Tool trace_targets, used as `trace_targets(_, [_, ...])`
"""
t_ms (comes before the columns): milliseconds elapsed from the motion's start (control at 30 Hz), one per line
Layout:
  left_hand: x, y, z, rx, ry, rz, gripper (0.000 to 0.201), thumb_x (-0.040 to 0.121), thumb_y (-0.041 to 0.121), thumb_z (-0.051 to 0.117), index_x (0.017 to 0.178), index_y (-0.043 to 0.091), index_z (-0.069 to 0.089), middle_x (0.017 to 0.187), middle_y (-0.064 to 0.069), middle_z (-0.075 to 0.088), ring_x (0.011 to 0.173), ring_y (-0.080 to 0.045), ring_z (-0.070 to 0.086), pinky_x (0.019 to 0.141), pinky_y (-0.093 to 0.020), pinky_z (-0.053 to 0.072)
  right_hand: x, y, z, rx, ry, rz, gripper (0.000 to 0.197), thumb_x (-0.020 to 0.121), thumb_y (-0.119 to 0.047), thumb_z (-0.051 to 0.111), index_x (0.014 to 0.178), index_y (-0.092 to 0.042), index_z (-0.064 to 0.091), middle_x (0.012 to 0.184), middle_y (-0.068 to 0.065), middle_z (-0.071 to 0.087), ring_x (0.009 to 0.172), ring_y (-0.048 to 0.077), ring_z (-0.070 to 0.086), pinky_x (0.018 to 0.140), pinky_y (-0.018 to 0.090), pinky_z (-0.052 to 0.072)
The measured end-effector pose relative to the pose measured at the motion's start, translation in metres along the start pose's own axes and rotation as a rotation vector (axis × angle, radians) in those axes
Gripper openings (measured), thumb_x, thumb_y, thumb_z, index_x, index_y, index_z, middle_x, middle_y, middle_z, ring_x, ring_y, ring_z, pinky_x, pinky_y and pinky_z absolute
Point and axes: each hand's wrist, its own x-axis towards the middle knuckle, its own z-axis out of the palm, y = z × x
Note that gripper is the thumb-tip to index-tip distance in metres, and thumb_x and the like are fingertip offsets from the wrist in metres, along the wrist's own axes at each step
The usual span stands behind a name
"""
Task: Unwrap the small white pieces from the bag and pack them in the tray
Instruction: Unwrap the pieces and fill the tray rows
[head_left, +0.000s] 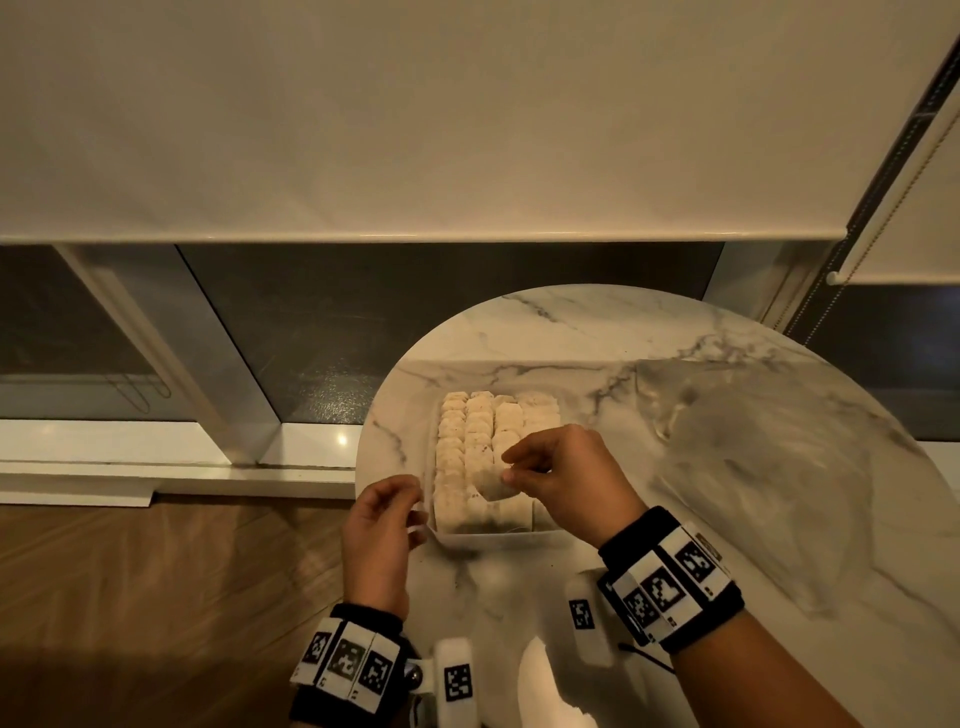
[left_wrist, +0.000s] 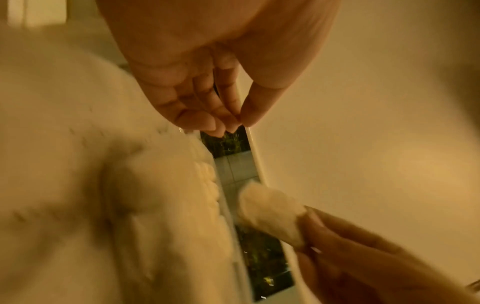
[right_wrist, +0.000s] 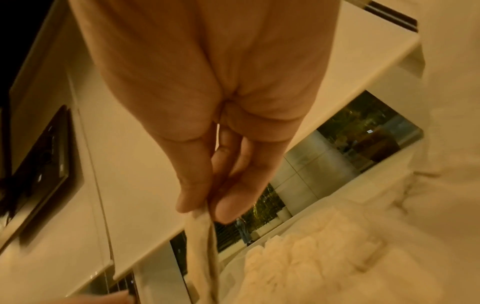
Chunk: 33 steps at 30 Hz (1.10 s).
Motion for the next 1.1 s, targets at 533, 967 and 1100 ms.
trace_targets(533, [0.007, -0.025, -0.007, 0.244, -0.016, -0.062, 0.021, 0.083, 0.01, 0.078, 0.1, 0.013, 0.068, 0.096, -0.015, 0.072, 0.087, -0.03, 0.069, 0.084, -0.043, 0.059, 0.03, -0.001, 0.027, -0.291, -0.297, -0.014, 0.013, 0.098, -0.014, 0.054, 0.1, -0.022, 0.064, 0.099, -0.004, 0.066, 0.089, 0.014, 0.059, 0.072, 0.023, 0.044])
trace_targets(967, [0.012, -0.043, -0.008, 0.083, -0.036, -0.178, 0.014, 0.087, 0.013, 0.074, 0.092, 0.002, 0.067, 0.072, -0.011, 0.063, 0.069, -0.024, 0.061, 0.071, -0.039, 0.055, 0.042, 0.003, 0.034, -0.379, -0.3, 0.03, 0.017, 0.085, -0.022, 0.078, 0.1, -0.014, 0.077, 0.1, 0.004, 0.074, 0.092, 0.016, 0.067, 0.076, 0.022, 0.048])
trace_targets(1100, [0.013, -0.047, -0.008, 0.069, -0.027, -0.182, 0.016, 0.086, 0.016, 0.075, 0.091, 0.003, 0.067, 0.07, -0.01, 0.064, 0.069, -0.025, 0.061, 0.071, -0.039, 0.056, 0.045, 0.002, 0.034, -0.286, -0.315, 0.048, 0.008, 0.091, -0.027, 0.071, 0.093, -0.019, 0.07, 0.098, 0.003, 0.071, 0.082, 0.014, 0.063, 0.071, 0.025, 0.048])
